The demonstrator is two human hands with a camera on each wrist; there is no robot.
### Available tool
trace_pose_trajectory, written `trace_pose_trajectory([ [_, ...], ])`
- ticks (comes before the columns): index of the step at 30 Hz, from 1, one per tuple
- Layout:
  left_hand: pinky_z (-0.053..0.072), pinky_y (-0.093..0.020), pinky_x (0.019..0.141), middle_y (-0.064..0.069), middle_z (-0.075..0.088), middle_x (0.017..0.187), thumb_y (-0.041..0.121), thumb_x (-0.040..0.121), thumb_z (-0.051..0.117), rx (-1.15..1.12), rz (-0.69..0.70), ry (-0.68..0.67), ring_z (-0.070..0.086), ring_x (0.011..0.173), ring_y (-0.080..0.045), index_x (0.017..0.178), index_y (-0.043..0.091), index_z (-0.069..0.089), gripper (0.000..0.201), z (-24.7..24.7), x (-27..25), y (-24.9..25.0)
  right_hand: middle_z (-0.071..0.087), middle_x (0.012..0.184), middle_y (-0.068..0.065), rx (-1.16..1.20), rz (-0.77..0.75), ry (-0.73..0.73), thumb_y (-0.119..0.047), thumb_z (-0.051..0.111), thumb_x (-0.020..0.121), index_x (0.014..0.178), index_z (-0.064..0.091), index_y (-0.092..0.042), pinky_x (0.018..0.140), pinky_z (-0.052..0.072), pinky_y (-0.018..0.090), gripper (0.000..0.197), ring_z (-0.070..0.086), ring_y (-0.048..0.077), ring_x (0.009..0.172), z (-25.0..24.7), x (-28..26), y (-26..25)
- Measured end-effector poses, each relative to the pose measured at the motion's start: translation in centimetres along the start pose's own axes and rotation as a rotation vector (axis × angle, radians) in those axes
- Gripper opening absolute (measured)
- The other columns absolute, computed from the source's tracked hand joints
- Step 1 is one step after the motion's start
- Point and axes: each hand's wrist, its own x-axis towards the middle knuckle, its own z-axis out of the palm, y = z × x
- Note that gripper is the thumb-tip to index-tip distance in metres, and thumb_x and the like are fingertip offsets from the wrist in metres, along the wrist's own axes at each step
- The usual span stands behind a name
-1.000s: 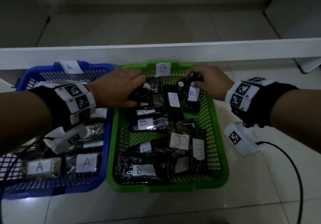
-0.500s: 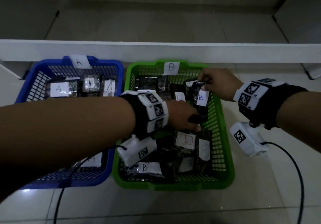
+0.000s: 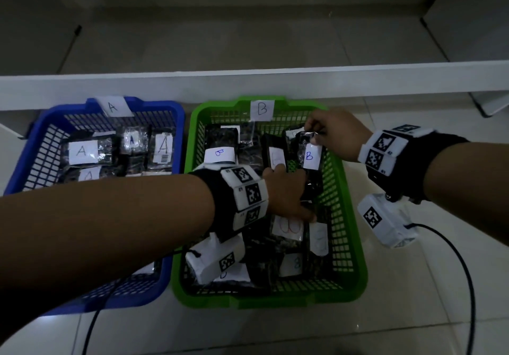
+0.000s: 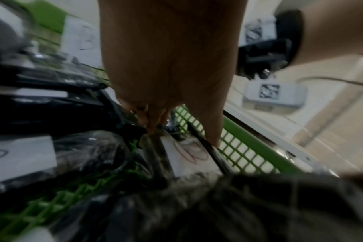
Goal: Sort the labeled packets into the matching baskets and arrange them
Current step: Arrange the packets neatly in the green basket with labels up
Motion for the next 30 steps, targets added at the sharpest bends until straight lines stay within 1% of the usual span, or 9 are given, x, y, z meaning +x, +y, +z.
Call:
trace_pose_trajectory([
  [4,0.028,-0.045,0.103,-0.019,0.036,0.139,0.062,0.082,0.056,0.075,-0.015,-0.016,0.029,0.129,-0.034,0.143,0.008,0.019,0.09,0.4,-0.7,0.8,0.067,0.105,0.013,0.005,0.005,0.001,-0.003,0.065,0.082,0.105,0.063,-0.007,0.086,0.049,0.035,0.023,0.062,0.027,0.098,0.0,0.1,0.0],
  [7,0.032,-0.045,0.103,-0.013,0.046,0.129,0.058,0.074,0.068,-0.056,0.026,0.043,0.037,0.121,-0.031,0.133,0.01,0.03,0.085,-0.4,-0.5,0.3,0.067,0.105,0.012,-0.013,0.0,-0.009,-0.003,0.066,0.082,0.104,0.062,-0.007,0.087,0.049,0.037,0.022,0.06,0.028,0.1,0.2,0.1,0.2],
  [9,0.039,-0.038,0.098,-0.008,0.049,0.127,0.052,0.073,0.072,-0.136,0.054,0.027,0.043,0.118,-0.027,0.128,0.011,0.036,0.077,-0.9,-0.6,0.1,0.068,0.104,0.007,-0.024,0.014,-0.008,-0.005,0.066,0.082,0.102,0.063,-0.012,0.09,0.047,0.041,0.022,0.058,0.028,0.104,0.4,0.2,0.3],
  [11,0.042,-0.028,0.091,-0.005,0.05,0.129,0.042,0.078,0.073,-0.191,0.11,-0.033,0.049,0.116,-0.022,0.13,0.013,0.04,0.068,-1.1,-0.7,-0.1,0.067,0.103,-0.001,-0.085,0.048,-0.029,-0.012,0.066,0.082,0.1,0.062,-0.021,0.096,0.038,0.04,0.021,0.053,0.024,0.11,0.5,0.3,0.3],
  [15,0.044,-0.028,0.088,-0.002,0.049,0.131,0.036,0.083,0.069,-0.253,0.115,-0.085,0.05,0.11,-0.017,0.134,0.018,0.038,0.062,-1.5,-1.2,-1.5,0.063,0.094,-0.013,-0.295,0.049,-0.155,-0.025,0.066,0.083,0.095,0.06,-0.034,0.093,0.023,0.04,0.016,0.036,0.018,0.118,0.5,0.2,-0.5],
  [20,0.039,-0.025,0.091,-0.002,0.049,0.135,0.029,0.093,0.057,-0.231,0.129,-0.053,0.049,0.118,-0.02,0.139,0.018,0.038,0.052,-1.6,-1.4,-2.9,0.051,0.096,0.001,-0.563,-0.052,-0.147,-0.026,0.061,0.084,0.102,0.058,-0.034,0.089,0.021,0.042,0.019,0.036,0.034,0.117,2.4,-0.8,-1.3],
  [24,0.042,-0.028,0.07,-0.01,0.054,0.116,0.025,0.093,0.056,-0.239,0.063,-0.017,0.051,0.092,-0.02,0.123,0.009,0.044,0.036,-1.3,-0.8,-3.5,0.062,0.106,0.002,-0.685,-0.157,-0.089,-0.02,0.053,0.087,0.107,0.055,-0.019,0.091,0.02,0.043,0.02,0.041,0.027,0.112,3.2,-1.7,-1.7],
  [27,0.038,-0.02,0.057,-0.006,0.05,0.102,0.021,0.092,0.059,-0.294,0.054,0.02,0.046,0.075,-0.014,0.108,0.011,0.043,0.024,-0.9,-0.6,-4.0,0.061,0.098,0.0,-0.674,-0.163,-0.18,-0.032,0.056,0.085,0.1,0.058,-0.021,0.095,0.022,0.043,0.018,0.045,0.025,0.112,2.9,-2.4,-1.8],
  [30,0.038,-0.015,0.055,-0.01,0.054,0.11,0.02,0.092,0.059,-0.312,0.047,0.046,0.044,0.065,-0.006,0.118,0.008,0.048,0.031,-0.8,-0.6,-4.1,0.065,0.1,-0.002,-0.745,-0.202,-0.293,-0.041,0.06,0.082,0.108,0.056,-0.023,0.104,0.015,0.049,0.032,0.045,0.025,0.117,3.0,-2.9,-1.9],
])
